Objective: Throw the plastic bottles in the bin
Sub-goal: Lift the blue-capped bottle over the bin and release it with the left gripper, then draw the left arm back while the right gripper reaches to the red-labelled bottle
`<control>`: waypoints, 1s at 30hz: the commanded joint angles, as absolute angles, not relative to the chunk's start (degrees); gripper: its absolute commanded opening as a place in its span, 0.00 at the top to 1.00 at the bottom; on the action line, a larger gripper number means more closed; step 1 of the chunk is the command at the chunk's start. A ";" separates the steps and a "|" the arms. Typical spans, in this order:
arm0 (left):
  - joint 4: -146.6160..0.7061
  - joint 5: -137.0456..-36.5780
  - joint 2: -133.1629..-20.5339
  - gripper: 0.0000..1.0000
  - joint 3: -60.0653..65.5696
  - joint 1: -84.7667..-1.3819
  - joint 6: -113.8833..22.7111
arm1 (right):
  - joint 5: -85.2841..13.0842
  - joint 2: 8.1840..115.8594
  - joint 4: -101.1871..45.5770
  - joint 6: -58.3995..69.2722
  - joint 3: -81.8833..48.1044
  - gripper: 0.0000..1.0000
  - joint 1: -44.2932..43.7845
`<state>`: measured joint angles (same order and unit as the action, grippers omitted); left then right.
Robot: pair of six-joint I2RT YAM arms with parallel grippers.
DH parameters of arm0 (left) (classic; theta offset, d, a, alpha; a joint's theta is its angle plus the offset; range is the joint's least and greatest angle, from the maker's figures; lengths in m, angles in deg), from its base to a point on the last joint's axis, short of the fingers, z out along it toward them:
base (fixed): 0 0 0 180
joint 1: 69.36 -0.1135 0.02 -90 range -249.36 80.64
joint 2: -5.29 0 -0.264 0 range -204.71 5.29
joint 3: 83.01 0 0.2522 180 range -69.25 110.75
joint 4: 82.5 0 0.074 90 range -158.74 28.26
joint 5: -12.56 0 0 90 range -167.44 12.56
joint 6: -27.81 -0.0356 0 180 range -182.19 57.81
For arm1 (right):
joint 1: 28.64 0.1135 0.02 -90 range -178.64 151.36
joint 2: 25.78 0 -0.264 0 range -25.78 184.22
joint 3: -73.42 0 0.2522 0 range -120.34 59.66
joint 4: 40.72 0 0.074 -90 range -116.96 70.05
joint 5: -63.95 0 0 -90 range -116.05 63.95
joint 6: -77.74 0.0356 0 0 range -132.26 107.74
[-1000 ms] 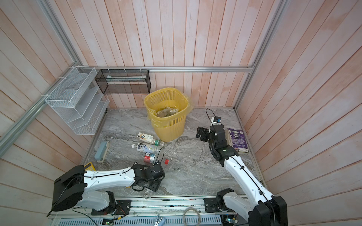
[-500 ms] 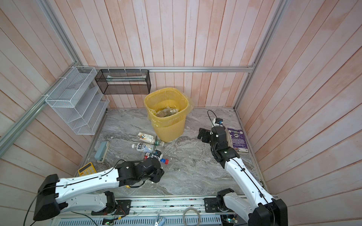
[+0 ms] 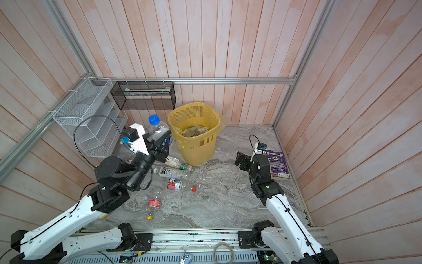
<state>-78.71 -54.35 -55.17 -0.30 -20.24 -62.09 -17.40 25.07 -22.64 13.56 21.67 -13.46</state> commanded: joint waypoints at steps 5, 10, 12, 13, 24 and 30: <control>-71.49 -80.24 -80.77 0.50 21.46 -36.13 -51.64 | -21.18 25.52 -23.83 14.47 21.78 0.02 -13.68; -58.29 -80.96 -94.89 0.24 37.47 -36.58 -50.65 | -21.62 24.91 -22.97 13.69 20.39 0.02 -13.69; -59.93 -80.02 -94.36 0.11 36.65 -36.67 -49.99 | -21.44 24.35 -22.61 13.42 20.33 0.02 -13.69; -62.01 -79.34 -93.26 0.01 35.34 -36.67 -49.82 | -21.45 24.10 -22.44 13.31 20.29 0.02 -13.69; -75.24 -75.43 -75.70 0.00 15.04 -36.23 -46.37 | -24.17 25.64 -22.86 13.36 19.90 0.02 -13.69; -74.19 -64.68 -63.83 0.00 -1.28 -36.53 -44.39 | -31.06 27.42 -24.67 11.44 20.29 0.06 -13.23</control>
<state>-75.17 -71.51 -65.93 4.53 -36.31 -46.44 -26.65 26.80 -22.99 12.88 21.36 -13.46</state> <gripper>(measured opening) 0.998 0.943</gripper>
